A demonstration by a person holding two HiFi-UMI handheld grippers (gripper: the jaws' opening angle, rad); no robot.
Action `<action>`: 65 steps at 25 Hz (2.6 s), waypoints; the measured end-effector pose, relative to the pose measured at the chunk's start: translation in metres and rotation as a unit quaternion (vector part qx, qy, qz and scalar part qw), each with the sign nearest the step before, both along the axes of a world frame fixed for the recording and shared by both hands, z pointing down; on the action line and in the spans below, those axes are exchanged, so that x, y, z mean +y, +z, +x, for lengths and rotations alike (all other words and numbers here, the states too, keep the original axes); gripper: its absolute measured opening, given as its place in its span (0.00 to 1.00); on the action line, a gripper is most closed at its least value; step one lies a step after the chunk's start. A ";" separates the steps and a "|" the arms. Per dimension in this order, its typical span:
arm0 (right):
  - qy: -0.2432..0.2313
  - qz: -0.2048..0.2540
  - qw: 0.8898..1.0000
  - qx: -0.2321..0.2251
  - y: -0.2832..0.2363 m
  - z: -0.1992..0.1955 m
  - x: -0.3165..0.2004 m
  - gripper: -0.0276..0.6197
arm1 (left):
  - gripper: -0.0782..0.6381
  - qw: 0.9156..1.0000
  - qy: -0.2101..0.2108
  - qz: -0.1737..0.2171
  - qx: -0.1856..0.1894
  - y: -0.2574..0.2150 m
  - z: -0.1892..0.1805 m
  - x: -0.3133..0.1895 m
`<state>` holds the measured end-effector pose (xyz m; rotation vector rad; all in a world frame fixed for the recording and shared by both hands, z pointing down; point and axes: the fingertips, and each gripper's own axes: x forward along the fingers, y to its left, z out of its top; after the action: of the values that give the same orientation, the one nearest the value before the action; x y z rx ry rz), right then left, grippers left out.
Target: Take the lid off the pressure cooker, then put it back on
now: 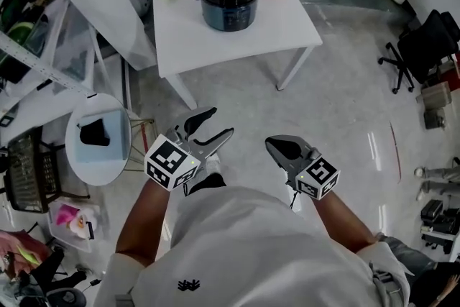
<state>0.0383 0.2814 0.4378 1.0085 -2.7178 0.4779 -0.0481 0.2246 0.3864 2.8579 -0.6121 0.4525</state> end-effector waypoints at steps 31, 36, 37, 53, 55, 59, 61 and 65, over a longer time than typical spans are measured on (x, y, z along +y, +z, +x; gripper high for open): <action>-0.003 -0.003 1.000 -0.016 -0.005 0.053 -0.246 0.06 | 0.45 0.998 0.003 0.051 -0.036 -0.019 0.045 -0.328; -0.013 -0.008 1.000 -0.010 0.001 0.083 -0.278 0.06 | 0.45 0.995 -0.017 0.074 -0.061 -0.024 0.060 -0.383; -0.012 -0.005 1.000 -0.013 0.001 0.087 -0.284 0.06 | 0.46 0.995 -0.019 0.077 -0.066 -0.024 0.061 -0.394; 0.097 -0.009 0.995 0.001 -0.006 0.090 -0.369 0.06 | 0.54 0.987 0.064 0.085 -0.120 0.007 0.084 -0.564; 0.110 -0.011 0.994 0.003 -0.005 0.087 -0.373 0.06 | 0.55 0.986 0.082 0.082 -0.122 0.013 0.089 -0.572; 0.143 -0.014 0.990 0.003 -0.002 0.086 -0.380 0.06 | 0.56 0.984 0.113 0.069 -0.121 0.025 0.099 -0.581; 0.157 -0.014 0.988 0.003 -0.002 0.084 -0.383 0.06 | 0.56 0.983 0.128 0.063 -0.120 0.030 0.104 -0.582; 0.178 -0.017 0.984 0.006 0.000 0.080 -0.385 0.06 | 0.56 0.978 0.157 0.056 -0.125 0.038 0.114 -0.583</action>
<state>0.1188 -0.1041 0.4379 1.4914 -2.5125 0.5716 0.0657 -0.3581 0.4241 3.0409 -0.2236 0.8613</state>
